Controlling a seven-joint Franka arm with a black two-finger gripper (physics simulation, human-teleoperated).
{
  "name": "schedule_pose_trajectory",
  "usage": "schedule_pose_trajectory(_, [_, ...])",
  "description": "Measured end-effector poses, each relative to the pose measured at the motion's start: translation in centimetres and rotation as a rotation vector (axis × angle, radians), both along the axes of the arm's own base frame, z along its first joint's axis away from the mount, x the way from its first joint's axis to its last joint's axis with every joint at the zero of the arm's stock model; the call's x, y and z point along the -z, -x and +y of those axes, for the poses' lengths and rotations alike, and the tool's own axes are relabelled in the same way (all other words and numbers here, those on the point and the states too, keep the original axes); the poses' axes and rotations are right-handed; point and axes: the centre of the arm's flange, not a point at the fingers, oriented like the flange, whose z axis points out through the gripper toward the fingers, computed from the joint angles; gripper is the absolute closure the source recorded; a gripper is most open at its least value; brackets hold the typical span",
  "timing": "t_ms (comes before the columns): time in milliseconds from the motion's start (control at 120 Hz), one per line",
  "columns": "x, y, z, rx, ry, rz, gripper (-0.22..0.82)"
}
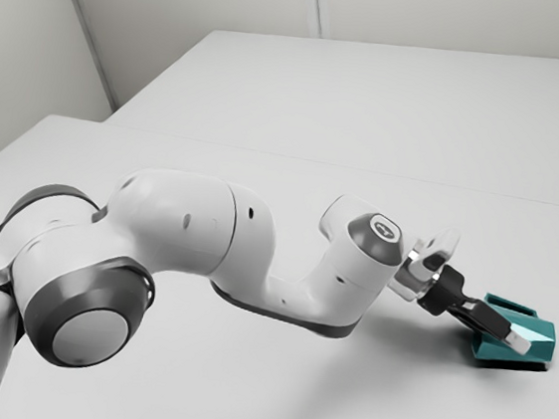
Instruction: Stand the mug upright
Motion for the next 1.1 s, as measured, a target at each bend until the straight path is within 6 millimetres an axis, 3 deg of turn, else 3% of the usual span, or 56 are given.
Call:
schedule_pose_trajectory(350, [-0.2,-0.1,-0.1,0.005,-0.003,-0.008,0.65])
schedule_pose_trajectory(633, [-0.7,0.0,-0.2,0.008,-0.006,-0.019,0.74])
schedule_pose_trajectory(825, [-5.1,-0.7,0.4,0.041,-0.032,-0.098,0.75])
schedule_pose_trajectory(1100, [-11.9,-2.1,4.3,0.121,-0.207,-0.218,0.77])
